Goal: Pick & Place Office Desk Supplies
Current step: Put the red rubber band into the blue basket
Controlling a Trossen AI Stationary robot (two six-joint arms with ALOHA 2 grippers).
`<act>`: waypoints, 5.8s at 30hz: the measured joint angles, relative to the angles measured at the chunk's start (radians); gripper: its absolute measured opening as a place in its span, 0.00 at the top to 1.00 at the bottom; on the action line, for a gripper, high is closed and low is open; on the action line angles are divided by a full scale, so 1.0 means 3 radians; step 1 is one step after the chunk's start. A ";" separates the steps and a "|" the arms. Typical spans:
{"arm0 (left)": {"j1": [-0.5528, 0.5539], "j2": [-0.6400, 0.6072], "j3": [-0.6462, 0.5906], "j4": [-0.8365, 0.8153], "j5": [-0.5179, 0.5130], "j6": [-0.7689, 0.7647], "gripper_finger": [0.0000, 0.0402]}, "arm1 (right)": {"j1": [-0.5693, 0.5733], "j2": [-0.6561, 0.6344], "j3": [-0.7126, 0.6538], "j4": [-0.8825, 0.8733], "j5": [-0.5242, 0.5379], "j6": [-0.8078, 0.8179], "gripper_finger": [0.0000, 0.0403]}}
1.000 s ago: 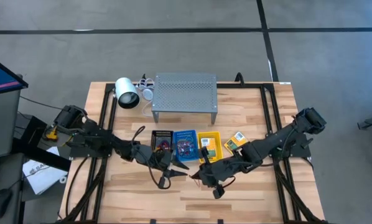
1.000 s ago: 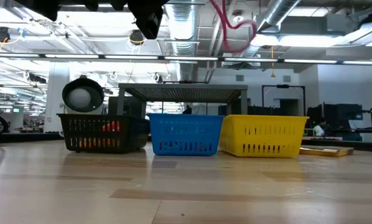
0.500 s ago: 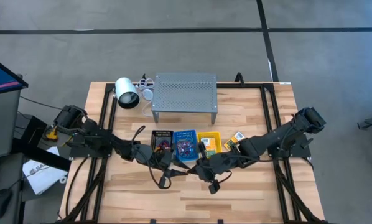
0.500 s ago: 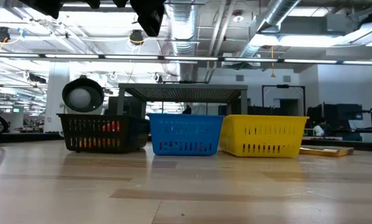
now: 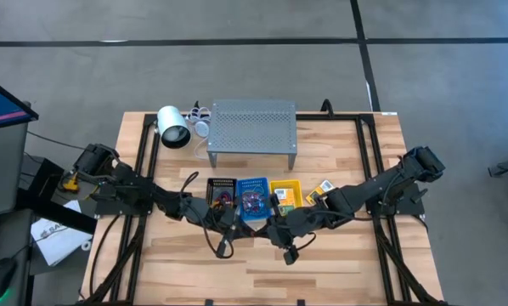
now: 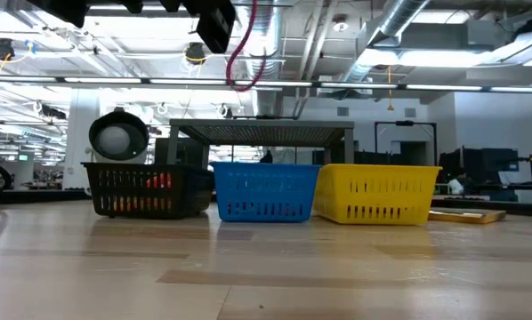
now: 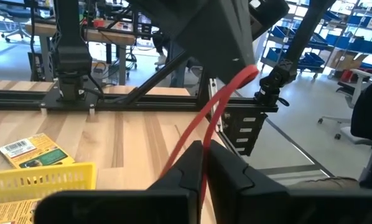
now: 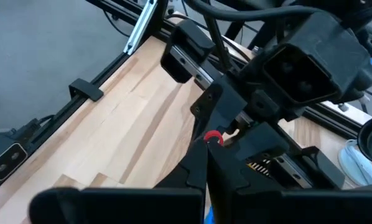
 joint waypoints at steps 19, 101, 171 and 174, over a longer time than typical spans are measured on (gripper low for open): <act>0.0000 0.0000 0.0000 -0.0083 0.0004 0.0076 0.99 | 0.0002 0.0000 -0.0001 0.0031 -0.0001 0.0088 0.80; 0.0983 -0.0372 -0.0211 -0.0126 0.0722 0.0236 0.99 | -0.0538 -0.4733 -0.4173 0.1710 -0.0990 0.0850 0.52; 0.1219 0.0102 -0.0108 -0.1346 0.0183 -0.0309 0.96 | -0.0752 -0.4732 -0.4171 0.1622 -0.1149 0.0938 0.52; 0.1225 0.0102 -0.0109 -0.1399 0.0184 -0.0368 0.93 | -0.0752 -0.4732 -0.4171 0.1622 -0.1149 0.0938 0.52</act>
